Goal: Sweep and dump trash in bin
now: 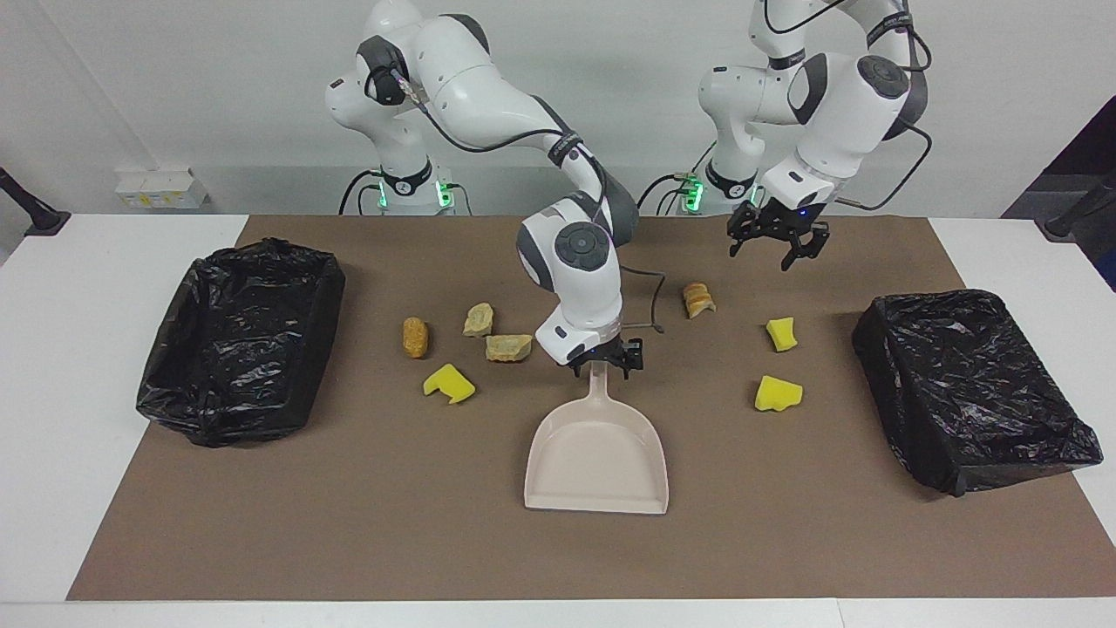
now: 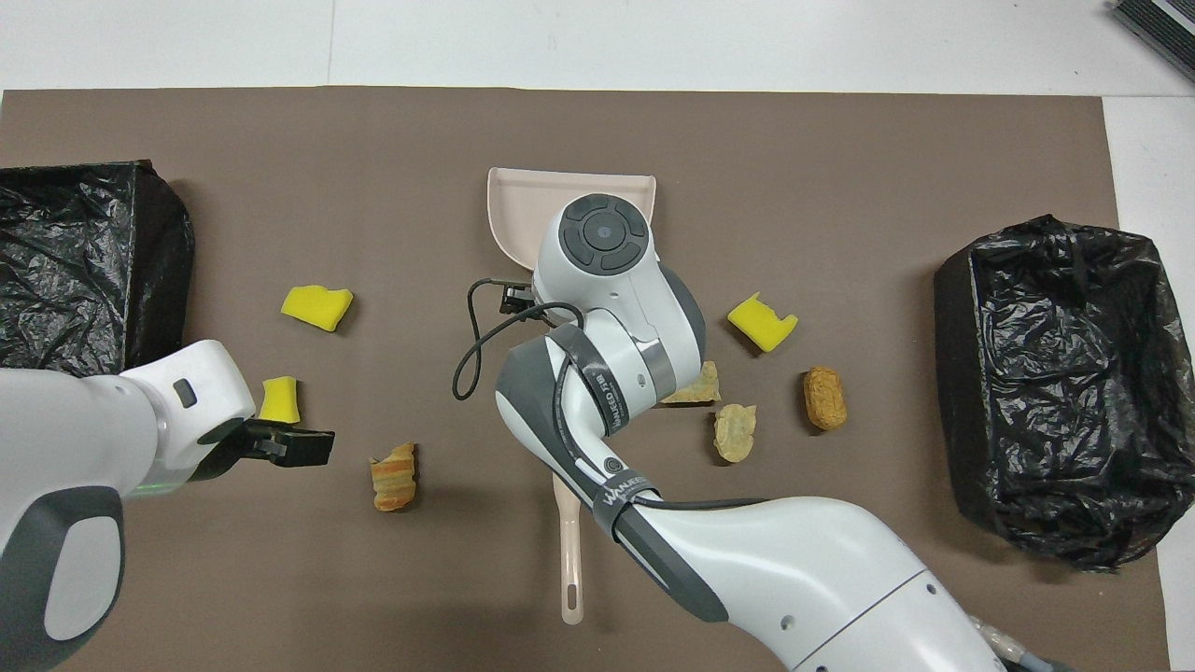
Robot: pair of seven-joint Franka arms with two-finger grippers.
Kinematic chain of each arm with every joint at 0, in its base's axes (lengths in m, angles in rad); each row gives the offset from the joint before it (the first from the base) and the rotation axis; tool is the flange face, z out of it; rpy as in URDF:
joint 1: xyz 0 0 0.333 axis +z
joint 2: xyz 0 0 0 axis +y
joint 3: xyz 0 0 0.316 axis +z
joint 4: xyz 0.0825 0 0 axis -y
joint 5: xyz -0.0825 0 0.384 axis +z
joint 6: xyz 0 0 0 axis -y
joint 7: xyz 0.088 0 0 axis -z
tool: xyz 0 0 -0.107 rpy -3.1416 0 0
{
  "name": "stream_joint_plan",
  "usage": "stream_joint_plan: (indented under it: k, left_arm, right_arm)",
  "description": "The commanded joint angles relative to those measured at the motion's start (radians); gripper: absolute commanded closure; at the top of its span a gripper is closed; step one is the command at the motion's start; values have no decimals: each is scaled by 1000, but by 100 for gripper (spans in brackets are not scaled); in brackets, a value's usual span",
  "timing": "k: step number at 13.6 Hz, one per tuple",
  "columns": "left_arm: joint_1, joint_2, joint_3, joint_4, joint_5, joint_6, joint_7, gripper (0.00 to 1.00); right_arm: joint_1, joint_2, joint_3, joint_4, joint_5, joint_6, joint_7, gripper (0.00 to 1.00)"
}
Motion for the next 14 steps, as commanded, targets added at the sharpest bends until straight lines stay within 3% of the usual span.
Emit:
stream_joint_plan:
  k: [1,8,9,10,14]
  left_arm:
    - [-16,-47,11,-53,-16,33,1,0]
    - [-103,-33,10,-53,-15,45,-75,0]
    - [-118,-31,10,-54,-15,50,-91,0]
    - [-149,-30,10,-69,-16,63,-115,0]
    - [-296,1,10,-166,-16,255,-274,0]
  right_arm:
    - [-4,-20,2,-23,-11,18,-27,63]
    - [-11,-20,2,-14,-14,26,-33,63]
    - [-13,-18,2,-7,-14,26,-42,77]
    - [-13,-18,2,-6,-14,26,-42,100]
    - [-68,-57,2,-2,-8,-13,-133,100]
